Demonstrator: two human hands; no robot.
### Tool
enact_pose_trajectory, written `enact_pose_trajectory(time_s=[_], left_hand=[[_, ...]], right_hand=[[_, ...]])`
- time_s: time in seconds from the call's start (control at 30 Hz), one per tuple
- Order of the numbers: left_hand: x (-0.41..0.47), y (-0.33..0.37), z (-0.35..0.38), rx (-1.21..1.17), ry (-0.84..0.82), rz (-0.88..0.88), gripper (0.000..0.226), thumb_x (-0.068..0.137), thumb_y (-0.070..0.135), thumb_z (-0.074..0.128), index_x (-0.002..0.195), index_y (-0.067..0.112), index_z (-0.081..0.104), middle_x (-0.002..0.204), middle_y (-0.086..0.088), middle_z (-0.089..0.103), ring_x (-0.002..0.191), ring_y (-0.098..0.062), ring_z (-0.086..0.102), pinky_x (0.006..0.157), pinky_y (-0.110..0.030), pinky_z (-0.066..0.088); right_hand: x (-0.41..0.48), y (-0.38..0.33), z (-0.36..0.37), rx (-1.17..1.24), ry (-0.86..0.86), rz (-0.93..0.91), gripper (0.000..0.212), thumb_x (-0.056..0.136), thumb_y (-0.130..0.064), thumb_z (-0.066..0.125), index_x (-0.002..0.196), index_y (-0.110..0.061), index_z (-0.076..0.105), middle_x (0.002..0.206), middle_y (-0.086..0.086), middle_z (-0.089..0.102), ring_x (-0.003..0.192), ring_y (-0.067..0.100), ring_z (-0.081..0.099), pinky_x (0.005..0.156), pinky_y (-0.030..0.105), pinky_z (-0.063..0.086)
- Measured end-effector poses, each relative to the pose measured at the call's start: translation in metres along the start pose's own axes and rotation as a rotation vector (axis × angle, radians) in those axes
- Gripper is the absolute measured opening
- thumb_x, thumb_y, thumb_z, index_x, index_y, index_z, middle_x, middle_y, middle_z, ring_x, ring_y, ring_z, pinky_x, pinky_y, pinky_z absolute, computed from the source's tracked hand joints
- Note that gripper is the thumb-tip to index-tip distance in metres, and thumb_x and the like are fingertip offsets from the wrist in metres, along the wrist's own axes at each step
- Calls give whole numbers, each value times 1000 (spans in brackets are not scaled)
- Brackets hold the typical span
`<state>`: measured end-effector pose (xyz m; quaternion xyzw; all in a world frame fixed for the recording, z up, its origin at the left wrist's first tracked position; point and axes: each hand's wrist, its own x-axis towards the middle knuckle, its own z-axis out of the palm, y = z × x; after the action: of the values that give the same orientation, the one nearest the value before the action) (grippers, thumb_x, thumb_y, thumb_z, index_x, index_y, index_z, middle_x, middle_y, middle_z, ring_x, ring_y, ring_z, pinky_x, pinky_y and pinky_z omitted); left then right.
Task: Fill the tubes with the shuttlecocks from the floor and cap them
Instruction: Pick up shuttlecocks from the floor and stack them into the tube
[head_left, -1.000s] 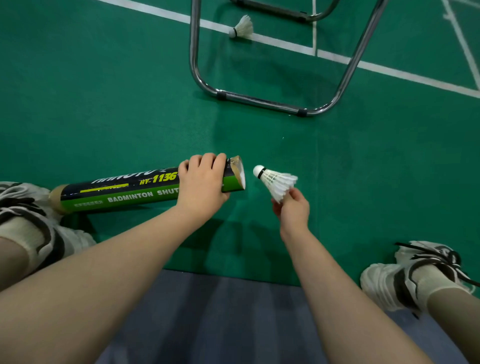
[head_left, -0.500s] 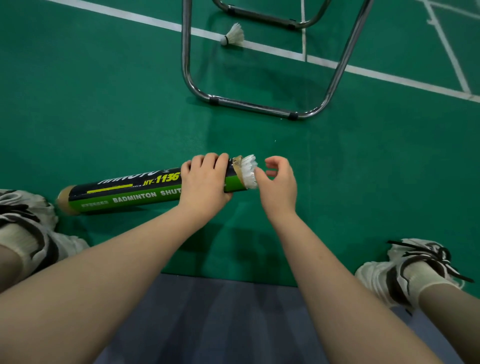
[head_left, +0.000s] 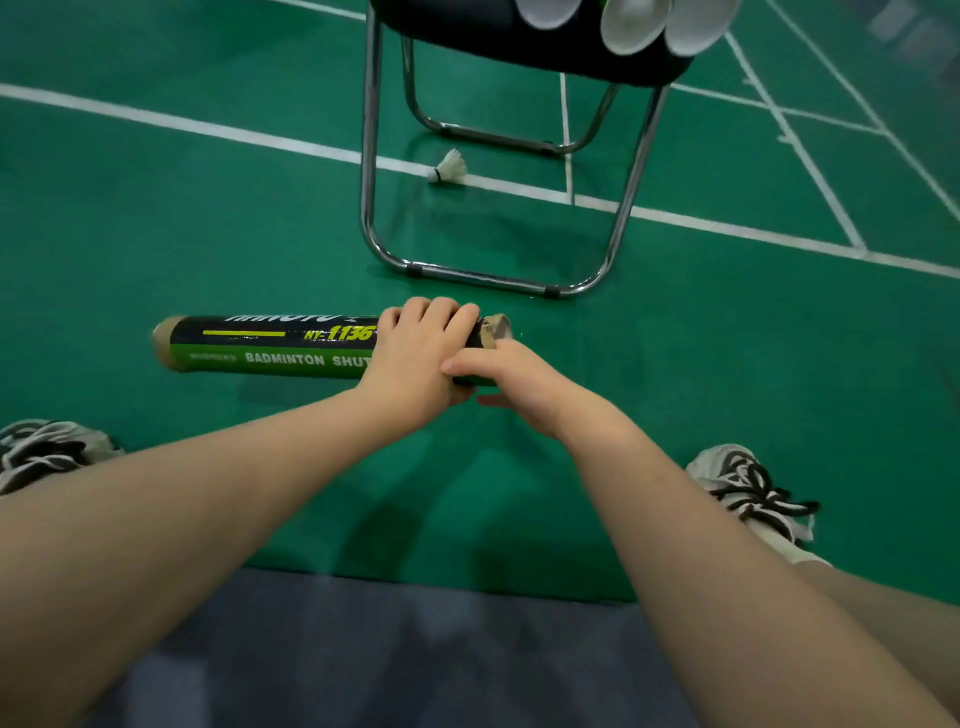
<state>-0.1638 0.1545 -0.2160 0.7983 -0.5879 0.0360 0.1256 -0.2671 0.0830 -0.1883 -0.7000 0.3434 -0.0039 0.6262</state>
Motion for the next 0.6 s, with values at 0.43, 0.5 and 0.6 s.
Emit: enact_pose_trajectory(time_s=[0.43,0.5,0.6], left_hand=[[33,31,-93,63,-56,19,82,69,53,72,132,14,36,121,-8,48,111,-29,44,88,-43,42],[38,26,-101,93,-51,41,86,69,54,70,135,12,35,123,-9,48,112,-29,44,87,-43,43],[38,9,-109,163,-70,67,89,68,55,70,137,10,34,125,-10,48,111,-30,45,86,-44,45]], right_hand=[[-36,-68,-36,39,89,-192,57,82,-59,53,121,-18,55,124,8,57,111,22,57,95,43,49],[-31,-78,-39,116,86,-151,40,92,-50,47,115,-19,55,112,5,60,103,20,59,89,40,52],[-21,-87,-27,167,97,-89,36,93,-50,45,111,-20,54,107,4,60,101,22,60,88,42,53]])
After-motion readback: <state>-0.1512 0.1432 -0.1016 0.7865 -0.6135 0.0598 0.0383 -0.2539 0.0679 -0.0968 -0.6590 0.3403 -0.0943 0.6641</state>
